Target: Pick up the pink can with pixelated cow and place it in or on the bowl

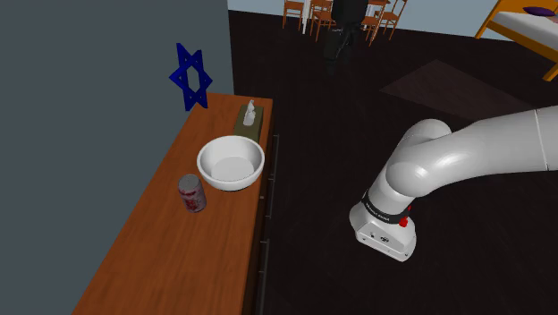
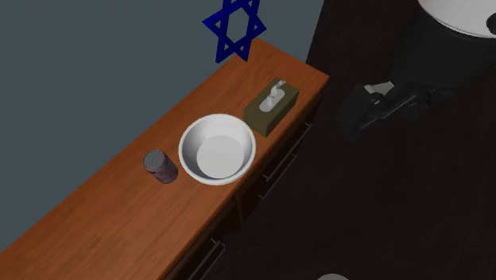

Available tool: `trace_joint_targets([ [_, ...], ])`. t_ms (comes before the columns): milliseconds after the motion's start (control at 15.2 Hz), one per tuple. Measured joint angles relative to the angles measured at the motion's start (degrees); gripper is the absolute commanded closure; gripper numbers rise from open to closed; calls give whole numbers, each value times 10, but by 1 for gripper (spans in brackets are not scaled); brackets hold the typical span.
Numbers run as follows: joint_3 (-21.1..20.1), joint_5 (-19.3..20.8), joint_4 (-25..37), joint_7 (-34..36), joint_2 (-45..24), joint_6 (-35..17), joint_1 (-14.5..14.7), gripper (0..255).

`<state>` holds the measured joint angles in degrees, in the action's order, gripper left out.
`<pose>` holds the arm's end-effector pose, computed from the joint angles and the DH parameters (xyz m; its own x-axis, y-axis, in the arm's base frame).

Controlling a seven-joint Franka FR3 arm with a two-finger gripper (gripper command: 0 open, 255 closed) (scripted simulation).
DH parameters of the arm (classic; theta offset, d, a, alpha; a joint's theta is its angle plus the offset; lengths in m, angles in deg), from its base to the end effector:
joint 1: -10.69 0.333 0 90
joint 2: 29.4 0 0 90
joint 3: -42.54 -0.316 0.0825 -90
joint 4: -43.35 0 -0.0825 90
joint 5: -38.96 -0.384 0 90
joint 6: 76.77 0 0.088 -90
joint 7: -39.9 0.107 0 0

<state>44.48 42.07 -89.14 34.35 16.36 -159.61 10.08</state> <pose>0.2898 -0.0229 0.6040 0.9958 0.0575 -0.0707 0.0593 -0.9980 0.0232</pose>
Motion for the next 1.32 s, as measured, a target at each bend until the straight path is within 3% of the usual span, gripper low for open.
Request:
trace_joint_targets([
  [264,-21,-18,-15,27,-7,-23,6,0],
  [660,-82,-64,-56,100,-41,-103,26,0],
  [1320,-187,-114,-58,221,-172,-251,51,0],
])
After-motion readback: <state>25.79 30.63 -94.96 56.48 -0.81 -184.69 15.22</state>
